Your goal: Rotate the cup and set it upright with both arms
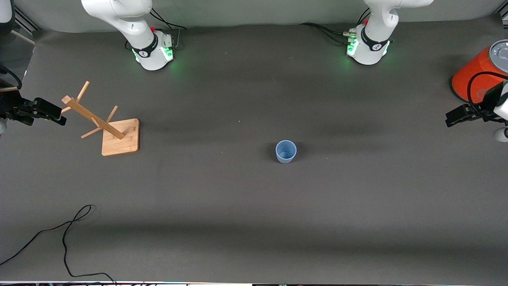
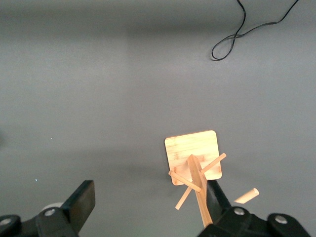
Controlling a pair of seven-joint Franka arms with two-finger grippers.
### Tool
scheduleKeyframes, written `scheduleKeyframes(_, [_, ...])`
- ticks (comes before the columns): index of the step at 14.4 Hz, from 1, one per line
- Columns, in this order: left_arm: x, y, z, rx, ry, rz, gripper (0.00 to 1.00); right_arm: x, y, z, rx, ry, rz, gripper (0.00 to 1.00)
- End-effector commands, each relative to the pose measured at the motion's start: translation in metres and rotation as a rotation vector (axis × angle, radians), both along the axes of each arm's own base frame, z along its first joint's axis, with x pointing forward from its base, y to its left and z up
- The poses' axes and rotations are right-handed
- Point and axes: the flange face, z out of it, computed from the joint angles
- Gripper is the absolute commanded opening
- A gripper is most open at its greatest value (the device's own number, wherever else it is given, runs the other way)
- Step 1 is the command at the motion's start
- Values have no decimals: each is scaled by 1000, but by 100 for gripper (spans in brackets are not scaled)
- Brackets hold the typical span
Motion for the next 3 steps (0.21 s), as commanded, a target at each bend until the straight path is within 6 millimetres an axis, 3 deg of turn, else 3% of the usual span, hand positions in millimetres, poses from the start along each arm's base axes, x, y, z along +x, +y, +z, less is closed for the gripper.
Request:
scheduleKeyframes(1, [-2, 3, 7, 7, 6, -2, 100, -5, -1, 5, -10, -3, 22, 100])
scheduleKeyframes(3, [0, 1, 6, 6, 4, -5, 100, -5, -1, 4, -9, -1, 22, 100])
